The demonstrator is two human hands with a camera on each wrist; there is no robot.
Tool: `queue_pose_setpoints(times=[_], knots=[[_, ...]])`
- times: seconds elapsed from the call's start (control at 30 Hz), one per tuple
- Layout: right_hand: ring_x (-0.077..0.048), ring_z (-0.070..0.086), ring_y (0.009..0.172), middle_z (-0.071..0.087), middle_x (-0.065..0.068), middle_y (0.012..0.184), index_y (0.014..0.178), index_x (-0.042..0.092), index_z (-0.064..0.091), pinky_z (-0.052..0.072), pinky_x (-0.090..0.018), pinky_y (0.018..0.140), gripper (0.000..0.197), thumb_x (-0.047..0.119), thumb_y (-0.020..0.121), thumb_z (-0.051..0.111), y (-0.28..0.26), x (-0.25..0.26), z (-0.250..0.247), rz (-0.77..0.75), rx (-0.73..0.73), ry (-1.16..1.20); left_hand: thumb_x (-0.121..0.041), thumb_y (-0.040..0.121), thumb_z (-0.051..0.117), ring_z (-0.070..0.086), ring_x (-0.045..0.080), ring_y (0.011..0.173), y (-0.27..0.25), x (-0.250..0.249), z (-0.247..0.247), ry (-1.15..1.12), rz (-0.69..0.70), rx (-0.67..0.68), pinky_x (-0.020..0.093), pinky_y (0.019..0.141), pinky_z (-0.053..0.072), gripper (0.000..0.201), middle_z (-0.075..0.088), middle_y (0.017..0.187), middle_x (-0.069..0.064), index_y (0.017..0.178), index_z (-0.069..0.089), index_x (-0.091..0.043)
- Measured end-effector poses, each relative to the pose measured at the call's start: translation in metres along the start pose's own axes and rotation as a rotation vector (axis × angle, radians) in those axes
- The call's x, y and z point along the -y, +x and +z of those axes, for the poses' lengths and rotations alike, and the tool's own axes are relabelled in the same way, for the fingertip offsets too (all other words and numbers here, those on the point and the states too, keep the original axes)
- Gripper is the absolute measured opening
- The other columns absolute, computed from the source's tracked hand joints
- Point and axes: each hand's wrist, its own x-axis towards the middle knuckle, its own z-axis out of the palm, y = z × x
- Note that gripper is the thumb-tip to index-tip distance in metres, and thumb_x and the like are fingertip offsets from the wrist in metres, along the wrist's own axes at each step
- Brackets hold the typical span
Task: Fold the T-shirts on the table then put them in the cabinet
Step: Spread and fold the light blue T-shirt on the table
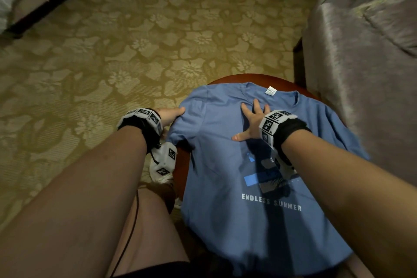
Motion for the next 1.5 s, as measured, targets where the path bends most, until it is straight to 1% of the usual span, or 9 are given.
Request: queue_pose_setpoints(times=[0.13, 0.23, 0.3, 0.4, 0.57, 1.0, 1.2, 1.33, 1.5], knots=[[-0.041, -0.012, 0.144, -0.024, -0.006, 0.157, 0.148, 0.034, -0.018, 0.008, -0.062, 0.112, 0.123, 0.079, 0.064, 0.060, 0.002, 0.000, 0.000, 0.002, 0.006, 0.004, -0.016, 0.092, 0.060, 0.028, 0.030, 0.140, 0.007, -0.014, -0.007, 0.062, 0.073, -0.013, 0.037, 0.106, 0.031, 0.069, 0.026, 0.155, 0.010, 0.151, 0.024, -0.013], [-0.041, -0.012, 0.144, -0.024, -0.006, 0.157, 0.148, 0.035, -0.019, 0.008, -0.062, 0.112, 0.123, 0.079, 0.064, 0.060, 0.003, 0.000, 0.000, 0.000, 0.008, 0.002, -0.001, 0.090, 0.055, 0.042, 0.028, 0.128, 0.007, -0.023, -0.010, 0.078, 0.092, 0.013, 0.026, 0.087, 0.039, 0.060, 0.038, 0.148, 0.009, 0.146, 0.036, -0.011], [-0.041, -0.012, 0.144, -0.025, -0.006, 0.157, 0.148, 0.035, -0.019, 0.008, -0.062, 0.112, 0.123, 0.079, 0.064, 0.059, 0.003, 0.000, 0.000, -0.001, 0.009, 0.001, -0.003, 0.089, 0.059, 0.056, 0.021, 0.092, 0.010, -0.022, -0.008, 0.124, 0.104, 0.044, 0.022, 0.067, 0.047, 0.047, 0.057, 0.125, 0.012, 0.134, 0.051, -0.010], [-0.041, -0.012, 0.144, -0.025, -0.006, 0.157, 0.148, 0.035, -0.019, 0.008, -0.061, 0.112, 0.123, 0.079, 0.064, 0.059, 0.004, -0.001, 0.001, 0.000, 0.007, 0.001, -0.019, 0.074, 0.075, 0.058, 0.023, 0.081, 0.024, -0.018, -0.010, 0.194, 0.119, 0.011, 0.035, 0.078, 0.049, 0.019, 0.065, 0.098, 0.013, 0.087, 0.063, -0.014], [-0.041, -0.012, 0.144, -0.025, -0.005, 0.157, 0.148, 0.035, -0.019, 0.008, -0.062, 0.112, 0.124, 0.080, 0.063, 0.059, 0.008, -0.001, 0.002, 0.001, 0.007, -0.010, -0.022, 0.058, 0.080, 0.063, 0.026, 0.099, 0.039, -0.016, -0.015, 0.171, 0.122, 0.030, 0.041, 0.091, 0.052, 0.056, 0.066, 0.111, 0.009, 0.112, 0.063, -0.014], [-0.042, -0.011, 0.144, -0.025, -0.006, 0.157, 0.148, 0.034, -0.019, 0.008, -0.062, 0.113, 0.123, 0.081, 0.063, 0.058, 0.011, -0.001, 0.003, 0.005, -0.008, -0.011, -0.019, 0.086, 0.065, 0.050, 0.026, 0.077, 0.011, -0.011, -0.046, 0.085, 0.026, -0.076, 0.034, 0.071, 0.040, 0.021, 0.053, 0.088, 0.011, 0.075, 0.049, -0.009], [-0.041, -0.010, 0.144, -0.023, -0.006, 0.157, 0.149, 0.034, -0.015, 0.009, -0.062, 0.114, 0.124, 0.082, 0.062, 0.058, 0.008, 0.001, 0.003, 0.001, -0.018, 0.027, -0.010, 0.081, 0.069, 0.061, 0.027, 0.085, -0.003, -0.016, -0.046, -0.173, 0.214, -0.100, 0.042, 0.081, 0.054, 0.015, 0.061, 0.090, 0.012, 0.078, 0.057, -0.019], [-0.038, -0.011, 0.145, -0.020, -0.006, 0.158, 0.152, 0.029, -0.009, 0.011, -0.058, 0.116, 0.120, 0.077, 0.067, 0.060, -0.004, -0.003, 0.009, -0.023, -0.067, 0.137, 0.002, 0.080, 0.062, 0.054, 0.025, 0.068, -0.033, -0.032, -0.036, -0.124, 0.298, -0.113, 0.030, 0.058, 0.046, 0.043, 0.056, 0.080, 0.010, 0.108, 0.052, -0.029], [-0.034, -0.005, 0.146, -0.011, -0.007, 0.160, 0.153, 0.023, 0.003, 0.015, -0.051, 0.117, 0.096, 0.059, 0.084, 0.058, -0.022, -0.028, 0.026, -0.016, -0.212, 0.347, 0.006, 0.084, 0.057, 0.049, 0.020, 0.062, -0.063, -0.060, -0.002, 0.004, 0.410, -0.110, 0.024, 0.054, 0.041, 0.027, 0.054, 0.075, 0.009, 0.097, 0.065, -0.017]])
